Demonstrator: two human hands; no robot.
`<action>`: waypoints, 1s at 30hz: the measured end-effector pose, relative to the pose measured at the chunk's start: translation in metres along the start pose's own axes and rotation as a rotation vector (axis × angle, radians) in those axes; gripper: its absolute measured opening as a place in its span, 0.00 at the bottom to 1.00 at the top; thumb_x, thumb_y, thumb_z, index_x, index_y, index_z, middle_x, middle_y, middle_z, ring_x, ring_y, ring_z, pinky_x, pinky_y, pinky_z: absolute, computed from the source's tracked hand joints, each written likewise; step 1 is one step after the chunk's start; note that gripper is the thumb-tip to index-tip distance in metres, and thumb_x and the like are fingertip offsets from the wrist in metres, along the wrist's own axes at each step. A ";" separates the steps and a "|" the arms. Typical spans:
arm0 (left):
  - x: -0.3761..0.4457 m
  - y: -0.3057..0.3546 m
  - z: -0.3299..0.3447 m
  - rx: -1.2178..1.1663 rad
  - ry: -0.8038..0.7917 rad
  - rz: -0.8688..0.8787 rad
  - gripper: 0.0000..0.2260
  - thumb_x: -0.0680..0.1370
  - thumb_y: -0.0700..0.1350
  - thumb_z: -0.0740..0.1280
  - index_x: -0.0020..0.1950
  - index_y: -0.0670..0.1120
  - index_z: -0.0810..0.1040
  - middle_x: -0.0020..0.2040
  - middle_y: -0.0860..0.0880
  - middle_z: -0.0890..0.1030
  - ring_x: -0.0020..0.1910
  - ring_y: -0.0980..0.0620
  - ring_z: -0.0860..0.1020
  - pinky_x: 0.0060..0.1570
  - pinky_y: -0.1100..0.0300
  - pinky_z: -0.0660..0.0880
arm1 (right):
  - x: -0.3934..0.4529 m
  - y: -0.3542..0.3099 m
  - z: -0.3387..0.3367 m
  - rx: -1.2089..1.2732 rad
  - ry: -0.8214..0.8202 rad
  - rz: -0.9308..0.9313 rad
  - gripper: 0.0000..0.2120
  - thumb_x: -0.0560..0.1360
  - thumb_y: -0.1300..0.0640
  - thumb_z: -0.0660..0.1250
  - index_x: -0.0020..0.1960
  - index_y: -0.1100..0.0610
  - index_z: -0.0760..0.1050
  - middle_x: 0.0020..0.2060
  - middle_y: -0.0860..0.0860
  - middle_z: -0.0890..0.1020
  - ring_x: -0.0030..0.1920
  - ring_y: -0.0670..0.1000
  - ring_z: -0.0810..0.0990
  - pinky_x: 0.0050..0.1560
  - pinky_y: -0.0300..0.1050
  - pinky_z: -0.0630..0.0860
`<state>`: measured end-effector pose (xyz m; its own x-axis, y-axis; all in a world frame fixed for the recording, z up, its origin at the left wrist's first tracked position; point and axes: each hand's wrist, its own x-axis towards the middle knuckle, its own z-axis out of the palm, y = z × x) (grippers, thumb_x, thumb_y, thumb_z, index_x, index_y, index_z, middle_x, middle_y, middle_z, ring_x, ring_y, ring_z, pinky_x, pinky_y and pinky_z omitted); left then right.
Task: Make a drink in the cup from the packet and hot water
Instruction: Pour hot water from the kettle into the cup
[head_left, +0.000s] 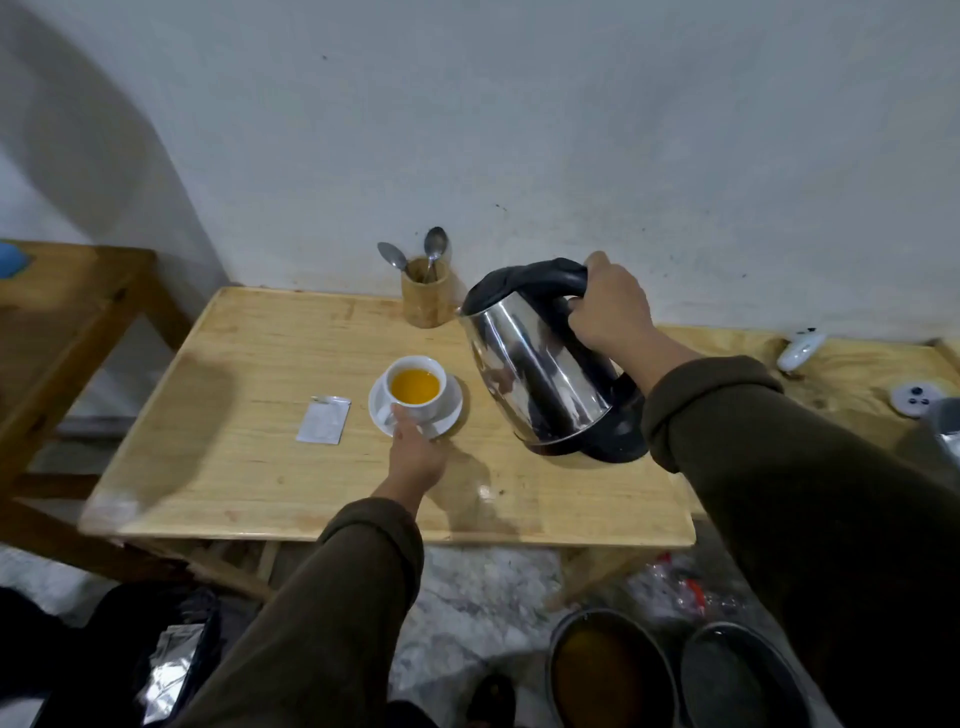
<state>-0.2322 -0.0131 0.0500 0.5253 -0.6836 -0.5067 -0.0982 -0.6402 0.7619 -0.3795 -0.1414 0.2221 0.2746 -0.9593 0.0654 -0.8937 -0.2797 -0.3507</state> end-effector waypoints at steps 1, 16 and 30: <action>-0.003 0.001 0.003 -0.026 -0.003 -0.017 0.38 0.75 0.53 0.58 0.79 0.44 0.42 0.75 0.37 0.61 0.71 0.37 0.66 0.70 0.49 0.63 | -0.002 0.009 -0.001 0.066 0.022 0.072 0.16 0.74 0.61 0.63 0.60 0.62 0.65 0.57 0.61 0.74 0.55 0.63 0.75 0.52 0.56 0.73; 0.019 -0.005 0.029 0.725 -0.008 0.154 0.16 0.80 0.41 0.55 0.64 0.34 0.71 0.66 0.36 0.73 0.68 0.39 0.68 0.70 0.53 0.61 | -0.040 0.093 0.028 0.730 0.391 0.638 0.09 0.74 0.60 0.65 0.50 0.53 0.66 0.53 0.55 0.76 0.53 0.58 0.78 0.61 0.60 0.74; 0.018 -0.005 0.034 0.750 0.014 0.160 0.13 0.81 0.42 0.54 0.56 0.38 0.74 0.63 0.38 0.75 0.67 0.41 0.69 0.71 0.54 0.59 | -0.063 0.108 0.061 0.740 0.449 0.646 0.12 0.74 0.62 0.65 0.56 0.59 0.66 0.56 0.57 0.73 0.57 0.58 0.75 0.59 0.57 0.76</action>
<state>-0.2507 -0.0337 0.0234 0.4667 -0.7865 -0.4044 -0.7187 -0.6038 0.3448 -0.4716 -0.1089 0.1231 -0.4618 -0.8855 -0.0510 -0.3454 0.2325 -0.9092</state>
